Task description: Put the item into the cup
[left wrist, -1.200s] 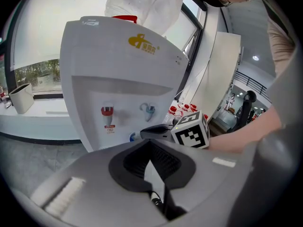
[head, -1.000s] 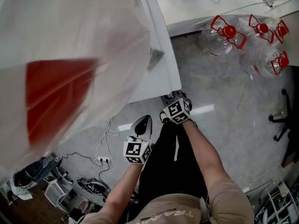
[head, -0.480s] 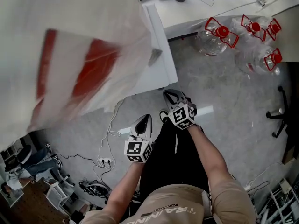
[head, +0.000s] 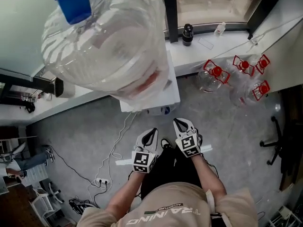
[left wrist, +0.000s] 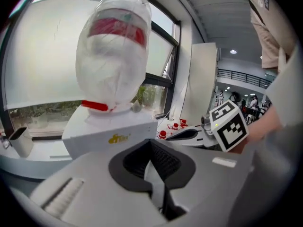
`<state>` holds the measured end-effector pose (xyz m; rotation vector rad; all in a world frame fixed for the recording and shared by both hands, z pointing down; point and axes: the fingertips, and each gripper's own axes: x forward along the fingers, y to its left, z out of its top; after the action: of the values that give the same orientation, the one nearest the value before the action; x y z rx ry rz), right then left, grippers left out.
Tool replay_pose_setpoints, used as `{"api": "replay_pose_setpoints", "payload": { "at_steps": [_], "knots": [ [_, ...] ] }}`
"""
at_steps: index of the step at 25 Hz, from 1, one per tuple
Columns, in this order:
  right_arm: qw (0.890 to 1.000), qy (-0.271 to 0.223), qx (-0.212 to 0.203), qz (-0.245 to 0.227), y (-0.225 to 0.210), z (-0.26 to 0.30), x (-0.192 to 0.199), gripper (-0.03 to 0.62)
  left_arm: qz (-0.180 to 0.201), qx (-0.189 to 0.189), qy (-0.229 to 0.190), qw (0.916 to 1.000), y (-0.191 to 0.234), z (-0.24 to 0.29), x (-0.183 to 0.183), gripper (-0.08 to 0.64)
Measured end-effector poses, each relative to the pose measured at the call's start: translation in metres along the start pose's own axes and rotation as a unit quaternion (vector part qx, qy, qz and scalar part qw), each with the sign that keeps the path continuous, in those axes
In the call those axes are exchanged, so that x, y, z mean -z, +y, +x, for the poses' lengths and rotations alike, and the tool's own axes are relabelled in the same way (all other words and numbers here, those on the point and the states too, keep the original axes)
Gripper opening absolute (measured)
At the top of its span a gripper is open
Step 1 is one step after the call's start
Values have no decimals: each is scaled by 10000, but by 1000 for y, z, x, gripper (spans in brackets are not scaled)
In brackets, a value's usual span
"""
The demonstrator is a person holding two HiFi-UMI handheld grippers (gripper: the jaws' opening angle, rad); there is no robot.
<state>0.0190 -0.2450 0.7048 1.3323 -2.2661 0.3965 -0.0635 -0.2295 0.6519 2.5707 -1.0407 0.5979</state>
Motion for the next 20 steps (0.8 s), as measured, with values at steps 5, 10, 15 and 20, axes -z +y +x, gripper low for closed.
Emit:
{"api": "replay_pose_setpoints", "payload": {
  "at_steps": [5,10,15,20],
  "knots": [
    [9988,-366,-134,-294,4,-41,-62,12,462,152,-332,9983,-15,-18,-45,8],
    [9958,-861,-256,-154,17,-74,-119,11,435,181,-516,9976,-18,-46,-85,8],
    [9901,-1291,-549,1,23,-107,-163,11,389,21,-747,9964,-8,-62,-112,8],
    [9853,-1487,-829,151,33,-135,-189,11,479,-196,-1017,9935,6,-91,-151,8]
  ]
}}
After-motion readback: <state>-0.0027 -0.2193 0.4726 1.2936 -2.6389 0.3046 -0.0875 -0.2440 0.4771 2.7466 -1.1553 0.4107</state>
